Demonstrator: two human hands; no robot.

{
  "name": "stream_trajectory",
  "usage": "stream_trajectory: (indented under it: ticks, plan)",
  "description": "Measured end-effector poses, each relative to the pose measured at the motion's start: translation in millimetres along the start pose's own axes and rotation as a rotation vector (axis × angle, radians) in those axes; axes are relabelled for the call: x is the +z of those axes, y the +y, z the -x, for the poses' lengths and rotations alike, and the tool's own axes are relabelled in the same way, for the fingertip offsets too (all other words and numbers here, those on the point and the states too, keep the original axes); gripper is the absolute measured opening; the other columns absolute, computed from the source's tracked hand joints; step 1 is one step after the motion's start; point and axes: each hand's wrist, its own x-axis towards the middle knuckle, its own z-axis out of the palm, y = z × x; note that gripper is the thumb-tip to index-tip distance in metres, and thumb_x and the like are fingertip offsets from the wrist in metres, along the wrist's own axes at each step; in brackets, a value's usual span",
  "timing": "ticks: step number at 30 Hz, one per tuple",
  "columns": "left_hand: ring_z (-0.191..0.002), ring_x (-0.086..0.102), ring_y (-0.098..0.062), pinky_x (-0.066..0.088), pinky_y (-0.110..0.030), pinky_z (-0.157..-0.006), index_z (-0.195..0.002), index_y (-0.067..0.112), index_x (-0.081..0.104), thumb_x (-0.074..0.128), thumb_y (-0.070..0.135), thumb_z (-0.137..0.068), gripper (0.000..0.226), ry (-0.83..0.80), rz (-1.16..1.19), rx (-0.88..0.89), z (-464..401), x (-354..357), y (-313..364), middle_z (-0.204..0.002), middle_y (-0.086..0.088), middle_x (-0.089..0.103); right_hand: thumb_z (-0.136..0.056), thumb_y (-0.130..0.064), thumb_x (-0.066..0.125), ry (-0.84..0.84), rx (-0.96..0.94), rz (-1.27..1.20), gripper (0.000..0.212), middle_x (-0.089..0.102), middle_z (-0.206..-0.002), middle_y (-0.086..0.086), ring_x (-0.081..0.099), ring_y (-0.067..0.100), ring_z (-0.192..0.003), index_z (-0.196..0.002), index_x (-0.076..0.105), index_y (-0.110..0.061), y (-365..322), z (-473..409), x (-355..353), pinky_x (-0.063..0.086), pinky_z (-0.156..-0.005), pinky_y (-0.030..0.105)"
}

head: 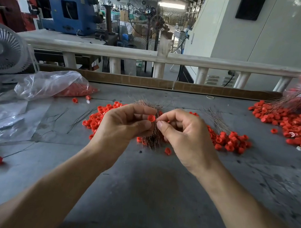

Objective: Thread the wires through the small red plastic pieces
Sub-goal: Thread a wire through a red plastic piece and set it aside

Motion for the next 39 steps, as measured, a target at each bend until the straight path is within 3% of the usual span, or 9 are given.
stream_trajectory:
  ticks: [8, 14, 23, 25, 27, 29, 31, 35, 39]
  plan:
    - [-0.09, 0.073, -0.024, 0.061, -0.032, -0.084, -0.106, 0.013, 0.079, 0.072, 0.009, -0.078, 0.029, 0.01, -0.031, -0.003, 0.2, 1.2, -0.6, -0.093, -0.01, 0.074, -0.093, -0.017, 0.072, 0.016, 0.017, -0.004, 0.009, 0.071, -0.07, 0.003, 0.067, 0.029, -0.07, -0.087, 0.074, -0.023, 2.1, 0.0, 1.3, 0.054, -0.063, 0.044]
    - [-0.091, 0.074, -0.025, 0.061, -0.034, -0.085, -0.106, 0.013, 0.079, 0.07, 0.013, -0.08, 0.027, 0.022, -0.028, -0.014, 1.3, 1.3, -0.2, -0.099, -0.013, 0.077, -0.092, -0.018, 0.072, 0.031, 0.006, -0.002, 0.008, 0.07, -0.071, 0.014, 0.063, 0.039, -0.071, -0.085, 0.074, -0.023, 2.4, -0.6, 0.6, 0.052, -0.062, 0.049]
    - [-0.086, 0.075, -0.025, 0.061, -0.029, -0.078, -0.104, 0.011, 0.08, 0.072, 0.011, -0.077, 0.028, 0.03, -0.002, -0.083, -0.7, -2.3, 0.9, -0.097, -0.018, 0.077, -0.092, -0.02, 0.071, 0.01, 0.012, -0.032, 0.007, 0.068, -0.075, 0.02, 0.061, 0.04, -0.07, -0.086, 0.073, -0.023, 5.6, -1.7, 0.4, 0.052, -0.065, 0.051]
    - [-0.083, 0.075, -0.025, 0.06, -0.028, -0.077, -0.105, 0.011, 0.08, 0.072, 0.01, -0.077, 0.029, 0.026, -0.003, -0.096, -1.2, -3.0, 1.0, -0.096, -0.018, 0.076, -0.093, -0.019, 0.069, -0.008, 0.024, -0.044, 0.008, 0.065, -0.069, 0.017, 0.055, 0.028, -0.06, -0.087, 0.073, -0.022, 6.8, -2.0, -0.1, 0.048, -0.06, 0.047]
    - [-0.081, 0.074, -0.024, 0.06, -0.027, -0.076, -0.104, 0.01, 0.08, 0.072, 0.009, -0.077, 0.028, 0.025, 0.006, -0.103, -1.6, -3.4, 1.5, -0.094, -0.018, 0.075, -0.095, -0.017, 0.065, -0.027, 0.049, -0.058, 0.012, 0.059, -0.06, 0.003, 0.05, 0.011, -0.058, -0.088, 0.073, -0.022, 8.9, -2.2, -1.0, 0.043, -0.056, 0.035]
    - [-0.08, 0.074, -0.024, 0.06, -0.027, -0.075, -0.102, 0.01, 0.08, 0.072, 0.009, -0.077, 0.027, 0.021, 0.022, -0.113, -1.7, -3.6, 2.4, -0.093, -0.017, 0.075, -0.097, -0.017, 0.061, -0.052, 0.083, -0.073, 0.015, 0.058, -0.059, -0.007, 0.049, 0.005, -0.055, -0.091, 0.073, -0.024, 9.2, -2.3, -1.4, 0.04, -0.052, 0.022]
    - [-0.078, 0.074, -0.023, 0.06, -0.027, -0.074, -0.1, 0.01, 0.08, 0.072, 0.009, -0.076, 0.025, 0.013, 0.042, -0.12, -1.0, -3.0, 3.8, -0.09, -0.015, 0.075, -0.099, -0.013, 0.057, -0.069, 0.109, -0.091, 0.019, 0.059, -0.061, -0.007, 0.049, 0.004, -0.052, -0.094, 0.073, -0.023, 8.6, -2.4, -1.3, 0.039, -0.05, 0.019]
    - [-0.077, 0.073, -0.023, 0.06, -0.028, -0.073, -0.094, 0.012, 0.08, 0.072, 0.01, -0.075, 0.021, 0.009, 0.083, -0.122, 1.1, -0.8, 6.3, -0.087, -0.016, 0.074, -0.1, -0.007, 0.052, -0.105, 0.168, -0.161, 0.023, 0.068, -0.07, 0.001, 0.055, 0.011, -0.053, -0.102, 0.07, -0.021, 7.2, -1.8, -1.0, 0.041, -0.045, 0.028]
    - [-0.082, 0.076, -0.026, 0.061, -0.03, -0.073, -0.096, 0.008, 0.078, 0.072, 0.01, -0.077, 0.02, -0.015, 0.139, -0.139, 2.2, -0.4, 8.7, -0.093, -0.021, 0.075, -0.097, -0.011, 0.053, -0.147, 0.177, -0.186, 0.021, 0.074, -0.078, 0.004, 0.066, 0.02, -0.061, -0.105, 0.068, -0.024, 6.8, -0.5, -1.4, 0.047, -0.052, 0.04]
